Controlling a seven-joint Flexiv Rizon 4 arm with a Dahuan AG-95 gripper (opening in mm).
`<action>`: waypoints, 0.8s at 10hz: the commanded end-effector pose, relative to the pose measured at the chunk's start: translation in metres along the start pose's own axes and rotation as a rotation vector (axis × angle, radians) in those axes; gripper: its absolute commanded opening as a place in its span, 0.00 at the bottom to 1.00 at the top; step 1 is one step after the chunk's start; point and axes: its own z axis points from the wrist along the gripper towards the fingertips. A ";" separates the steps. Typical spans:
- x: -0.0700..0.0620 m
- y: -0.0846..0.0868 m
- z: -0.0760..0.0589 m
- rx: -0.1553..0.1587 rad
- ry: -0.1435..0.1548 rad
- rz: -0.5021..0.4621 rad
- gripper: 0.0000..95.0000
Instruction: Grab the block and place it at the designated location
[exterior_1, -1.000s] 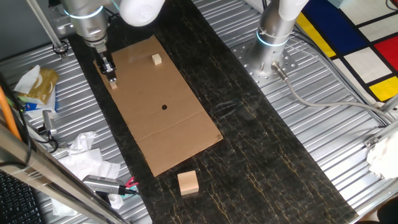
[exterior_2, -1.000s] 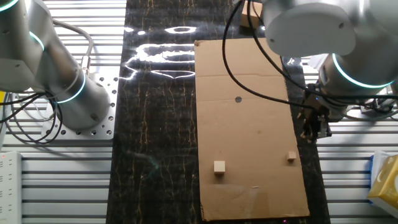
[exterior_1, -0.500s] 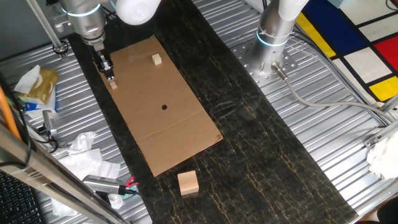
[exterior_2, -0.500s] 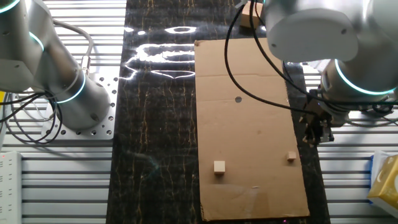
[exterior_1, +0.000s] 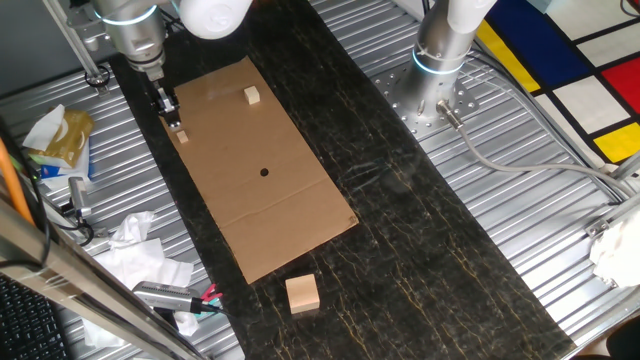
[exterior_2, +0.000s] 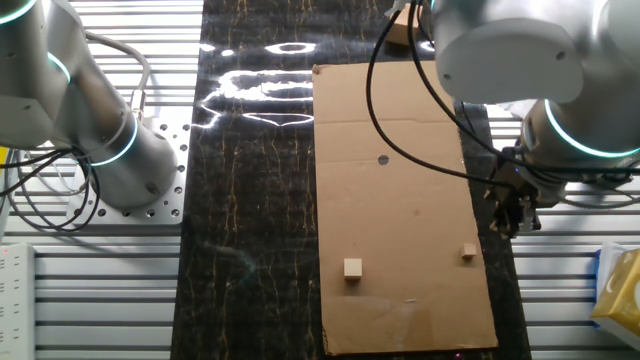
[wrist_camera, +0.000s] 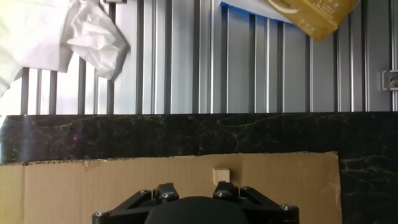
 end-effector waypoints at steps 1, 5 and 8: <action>-0.001 0.000 0.000 0.000 0.002 0.001 0.40; -0.005 -0.003 0.002 0.000 0.002 -0.004 0.40; -0.009 -0.006 0.005 -0.001 0.001 -0.012 0.40</action>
